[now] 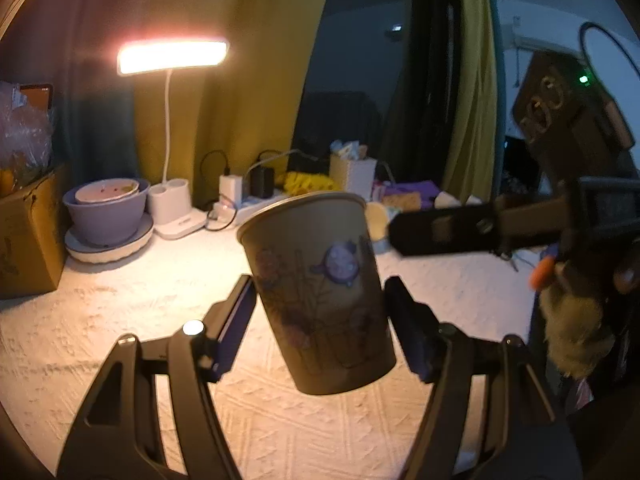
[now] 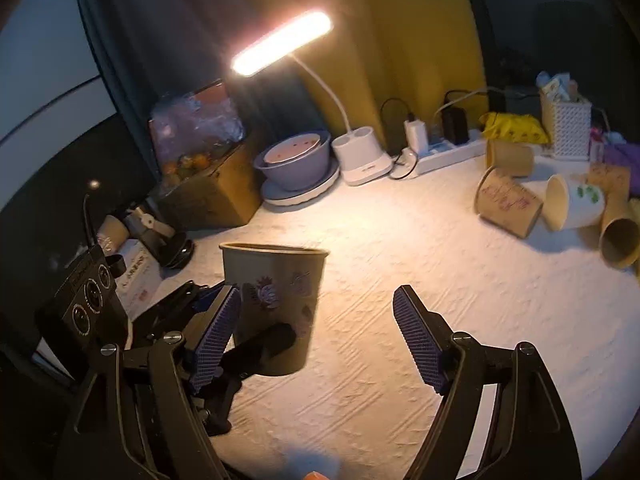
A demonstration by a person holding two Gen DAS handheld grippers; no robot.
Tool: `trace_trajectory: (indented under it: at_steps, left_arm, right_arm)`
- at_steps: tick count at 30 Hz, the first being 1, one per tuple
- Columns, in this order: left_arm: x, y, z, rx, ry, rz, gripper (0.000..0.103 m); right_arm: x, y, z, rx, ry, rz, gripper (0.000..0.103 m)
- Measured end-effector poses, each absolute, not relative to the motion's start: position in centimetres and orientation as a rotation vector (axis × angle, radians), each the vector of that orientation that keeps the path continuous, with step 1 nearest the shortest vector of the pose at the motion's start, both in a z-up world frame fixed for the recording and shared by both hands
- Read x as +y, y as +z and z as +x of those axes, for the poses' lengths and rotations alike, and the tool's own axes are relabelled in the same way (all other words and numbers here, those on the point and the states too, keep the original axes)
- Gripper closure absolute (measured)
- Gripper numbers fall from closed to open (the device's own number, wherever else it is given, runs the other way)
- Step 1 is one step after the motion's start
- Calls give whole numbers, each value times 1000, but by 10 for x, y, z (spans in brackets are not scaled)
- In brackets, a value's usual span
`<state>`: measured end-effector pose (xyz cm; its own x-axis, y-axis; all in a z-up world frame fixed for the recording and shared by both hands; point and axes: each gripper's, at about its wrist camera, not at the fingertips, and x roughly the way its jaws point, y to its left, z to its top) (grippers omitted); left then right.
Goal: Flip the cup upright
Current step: 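Grasp the cup rim with the right gripper while the left gripper releases it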
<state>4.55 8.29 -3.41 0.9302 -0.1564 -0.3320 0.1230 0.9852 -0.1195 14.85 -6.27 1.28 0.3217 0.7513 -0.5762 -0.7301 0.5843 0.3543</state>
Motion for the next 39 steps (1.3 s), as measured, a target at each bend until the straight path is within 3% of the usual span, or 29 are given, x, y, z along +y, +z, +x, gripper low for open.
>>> trace_trajectory:
  at_steps: [23, 28, 34, 37, 39]
  left_arm:
    - [37, -43, 37, 279, -265, 74, 36]
    - [34, -42, 34, 269, -282, 83, 35]
    - [36, -43, 39, 292, -288, 78, 33]
    - [37, -42, 38, 304, -301, 55, 30]
    - [39, -43, 41, 312, -312, 40, 18]
  right_arm:
    - [-67, -2, 156, 861, 1074, 108, 22]
    - [-67, -2, 155, 857, 1078, 95, 31]
    - [-66, -3, 154, 857, 1078, 89, 34]
    - [-65, -5, 155, 854, 1071, 82, 34]
    - [-66, -5, 157, 855, 1067, 88, 34]
